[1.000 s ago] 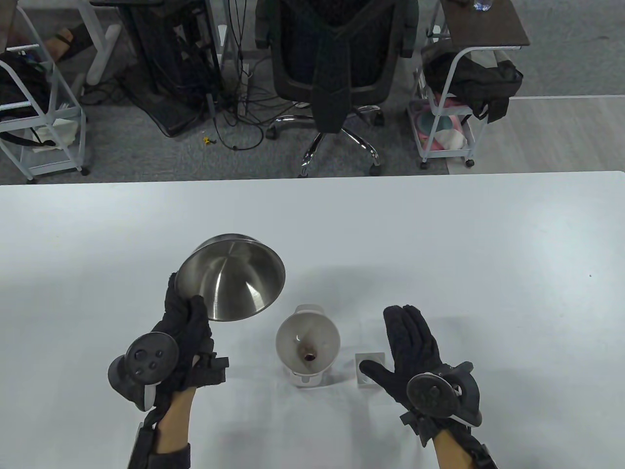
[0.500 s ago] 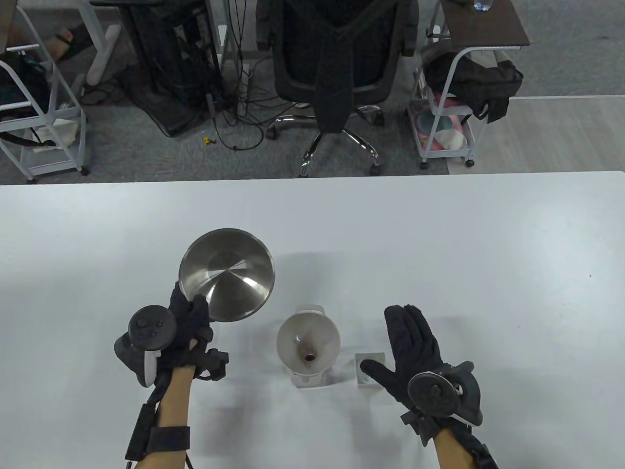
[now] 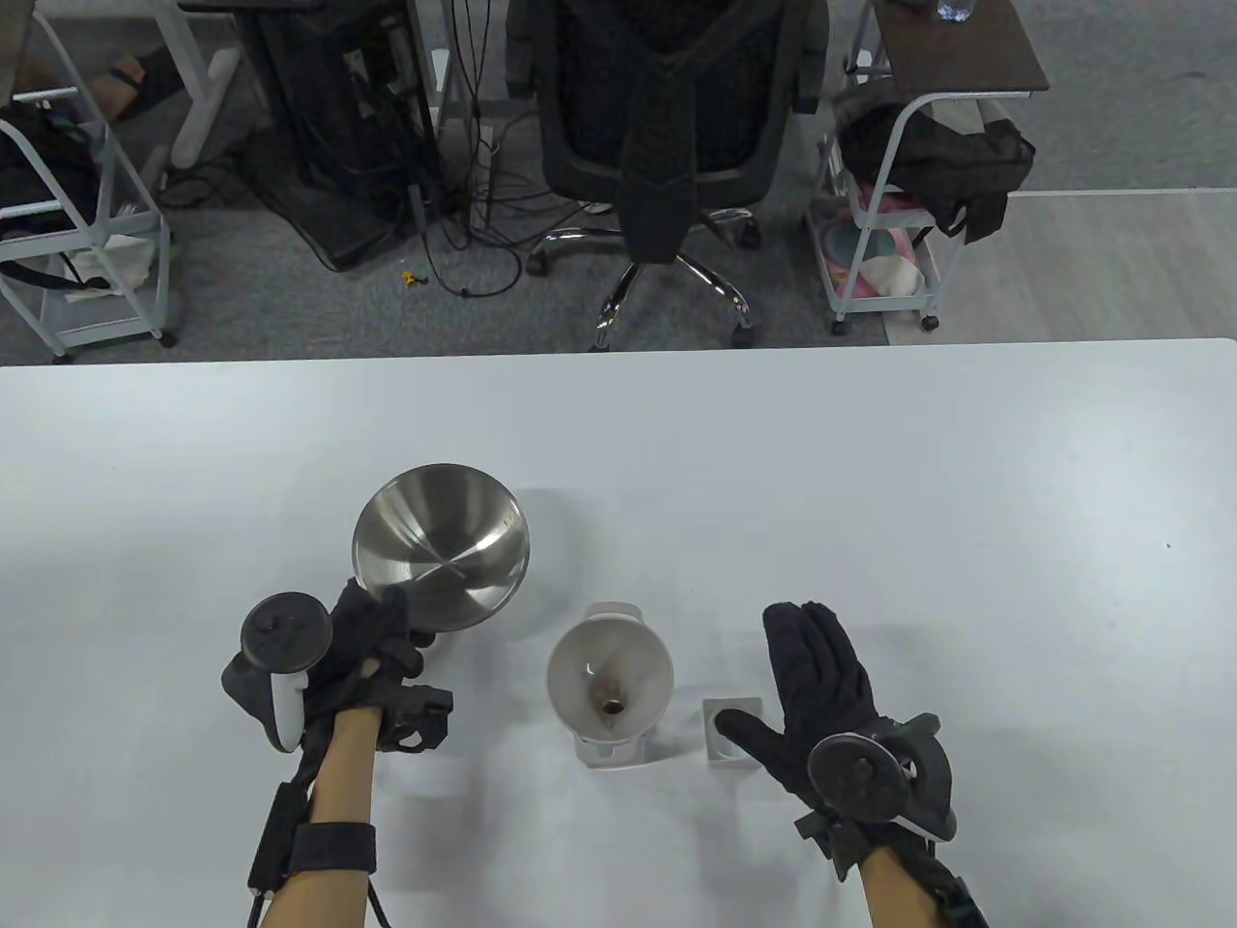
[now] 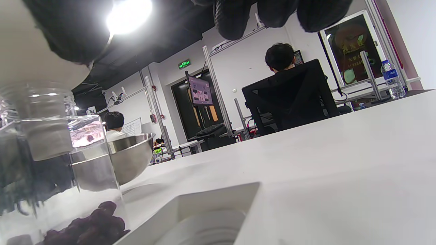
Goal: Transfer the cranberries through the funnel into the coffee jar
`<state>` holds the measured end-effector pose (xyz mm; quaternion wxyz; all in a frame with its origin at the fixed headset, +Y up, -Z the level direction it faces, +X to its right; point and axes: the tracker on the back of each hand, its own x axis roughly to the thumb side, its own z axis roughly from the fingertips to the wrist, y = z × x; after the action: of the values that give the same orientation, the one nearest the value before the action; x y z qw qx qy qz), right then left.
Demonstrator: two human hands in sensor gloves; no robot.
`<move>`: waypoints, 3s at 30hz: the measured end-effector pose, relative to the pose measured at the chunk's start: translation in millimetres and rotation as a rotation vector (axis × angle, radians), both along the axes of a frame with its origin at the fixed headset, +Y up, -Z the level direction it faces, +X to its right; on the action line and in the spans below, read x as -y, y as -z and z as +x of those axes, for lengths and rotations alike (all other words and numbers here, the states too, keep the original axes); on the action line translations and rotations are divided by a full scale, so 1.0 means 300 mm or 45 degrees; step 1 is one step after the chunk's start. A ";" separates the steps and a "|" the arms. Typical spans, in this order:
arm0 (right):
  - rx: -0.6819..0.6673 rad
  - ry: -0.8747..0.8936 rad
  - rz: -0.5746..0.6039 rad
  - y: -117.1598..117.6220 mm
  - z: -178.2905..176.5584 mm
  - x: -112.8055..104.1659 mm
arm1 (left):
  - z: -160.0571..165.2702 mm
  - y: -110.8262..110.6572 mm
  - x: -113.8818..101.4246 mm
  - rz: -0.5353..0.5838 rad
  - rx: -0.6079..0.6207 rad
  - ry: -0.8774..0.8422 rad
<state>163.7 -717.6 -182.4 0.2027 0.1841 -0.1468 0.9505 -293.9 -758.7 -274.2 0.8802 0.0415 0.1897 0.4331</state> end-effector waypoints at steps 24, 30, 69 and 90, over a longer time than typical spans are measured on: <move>0.001 0.007 0.002 -0.003 0.001 0.004 | -0.065 -0.042 0.040 -0.118 0.066 0.123; -0.003 0.005 0.007 -0.003 -0.001 0.004 | -0.076 -0.115 -0.048 -0.014 0.110 0.283; -0.002 0.001 0.003 -0.002 0.000 0.006 | 0.456 -0.317 -0.355 0.598 1.192 0.996; -0.002 -0.001 0.000 -0.002 -0.001 0.006 | 0.419 -0.375 -0.434 0.784 1.061 1.109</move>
<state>163.5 -719.4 -181.6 0.2024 0.1848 -0.1464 0.9505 -168.2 -628.6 -161.8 0.9221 0.1926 -0.3316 0.0529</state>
